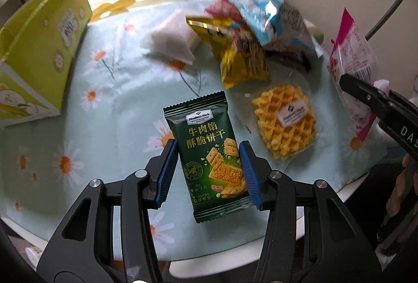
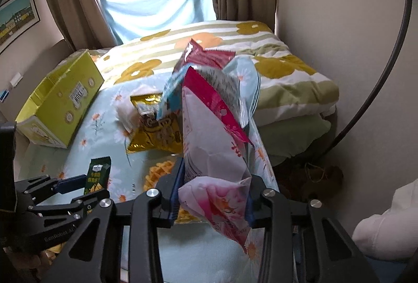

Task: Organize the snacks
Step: 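Grasp the green cracker packet with the left tool while the right tool grasps the pink bag, then carry both packets over the yellow box and open both tools to drop them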

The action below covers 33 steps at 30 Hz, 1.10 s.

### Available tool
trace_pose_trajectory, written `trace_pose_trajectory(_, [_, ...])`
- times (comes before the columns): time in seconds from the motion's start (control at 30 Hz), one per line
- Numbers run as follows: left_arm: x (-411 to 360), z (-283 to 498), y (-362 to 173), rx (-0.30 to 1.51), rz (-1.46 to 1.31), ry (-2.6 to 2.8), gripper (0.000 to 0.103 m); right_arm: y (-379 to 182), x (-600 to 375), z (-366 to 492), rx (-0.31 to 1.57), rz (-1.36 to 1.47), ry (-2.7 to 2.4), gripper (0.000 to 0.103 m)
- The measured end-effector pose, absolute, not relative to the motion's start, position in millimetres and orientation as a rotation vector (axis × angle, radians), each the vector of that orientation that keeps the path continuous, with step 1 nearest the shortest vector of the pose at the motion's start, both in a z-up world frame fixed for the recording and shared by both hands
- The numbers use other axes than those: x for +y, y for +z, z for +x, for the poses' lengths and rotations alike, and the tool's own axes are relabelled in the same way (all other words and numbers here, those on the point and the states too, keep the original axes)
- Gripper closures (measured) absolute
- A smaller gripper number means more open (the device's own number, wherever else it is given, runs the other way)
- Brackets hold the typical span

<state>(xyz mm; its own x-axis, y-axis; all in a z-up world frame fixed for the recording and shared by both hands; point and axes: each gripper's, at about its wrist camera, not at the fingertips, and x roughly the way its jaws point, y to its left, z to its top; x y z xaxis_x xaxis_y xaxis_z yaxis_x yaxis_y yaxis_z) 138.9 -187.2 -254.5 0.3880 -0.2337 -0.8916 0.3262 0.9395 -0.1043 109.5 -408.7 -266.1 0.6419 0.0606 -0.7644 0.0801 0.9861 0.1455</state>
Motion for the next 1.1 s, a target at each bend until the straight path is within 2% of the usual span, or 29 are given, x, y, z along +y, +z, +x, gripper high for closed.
trace_pose_trajectory(0.5, [-119.8,154.9,-143.6,0.918,-0.009,-0.295,0.058,-174.3,-357.4,123.1,0.752,0.109,0.111,0.068])
trace_pose_trajectory(0.8, [-24.1,195.9,-93.0,0.823,-0.055,-0.247,0.058,-133.4,-270.9,167.4,0.692,0.106,0.220,0.068])
trace_pose_trajectory(1.1, [105.0,254.5,-80.1,0.811,-0.068,-0.171,0.058,-123.9,-146.0,229.5,0.688,0.113,0.319,0.068])
